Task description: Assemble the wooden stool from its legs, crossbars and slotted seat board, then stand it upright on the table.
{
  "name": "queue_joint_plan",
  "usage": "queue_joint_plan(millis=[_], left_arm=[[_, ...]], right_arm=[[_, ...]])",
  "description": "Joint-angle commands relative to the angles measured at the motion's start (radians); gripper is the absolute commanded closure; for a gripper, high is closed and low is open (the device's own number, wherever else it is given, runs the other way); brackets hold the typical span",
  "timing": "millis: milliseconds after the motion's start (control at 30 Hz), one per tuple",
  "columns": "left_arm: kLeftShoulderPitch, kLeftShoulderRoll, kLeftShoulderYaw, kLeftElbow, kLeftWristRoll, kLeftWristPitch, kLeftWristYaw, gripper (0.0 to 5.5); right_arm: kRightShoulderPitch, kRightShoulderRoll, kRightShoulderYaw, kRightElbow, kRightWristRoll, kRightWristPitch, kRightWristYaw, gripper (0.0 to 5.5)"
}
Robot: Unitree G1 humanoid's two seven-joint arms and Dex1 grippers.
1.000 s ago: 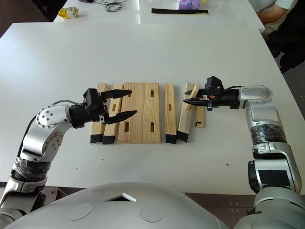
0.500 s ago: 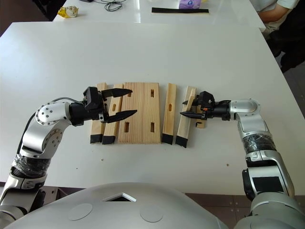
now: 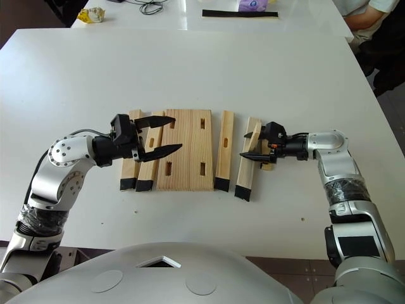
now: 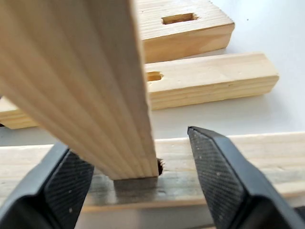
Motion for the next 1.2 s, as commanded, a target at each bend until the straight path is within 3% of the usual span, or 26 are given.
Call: queue_joint_plan(millis=[33, 533, 900, 1200], left_arm=[[0.008, 0.001, 0.004, -0.002, 0.016, -0.013, 0.014, 2.19], [0.033, 0.009, 0.009, -0.019, 0.014, -0.023, 0.023, 2.19], [0.024, -0.007, 0.004, -0.009, 0.019, -0.027, 0.039, 2.19], [0.02, 0.006, 0.01, -0.002, 0.014, -0.027, 0.026, 2.19]], right_arm=[[0.0, -0.028, -0.046, -0.122, 0.039, 0.066, 0.002, 2.17], [0.011, -0.145, -0.227, -0.489, 0.25, 0.347, 0.013, 2.17], [-0.021, 0.015, -0.264, -0.623, 0.409, 0.528, -0.204, 2.17], [-0.04, 0.02, -0.338, -0.67, 0.521, 0.621, -0.268, 2.17]])
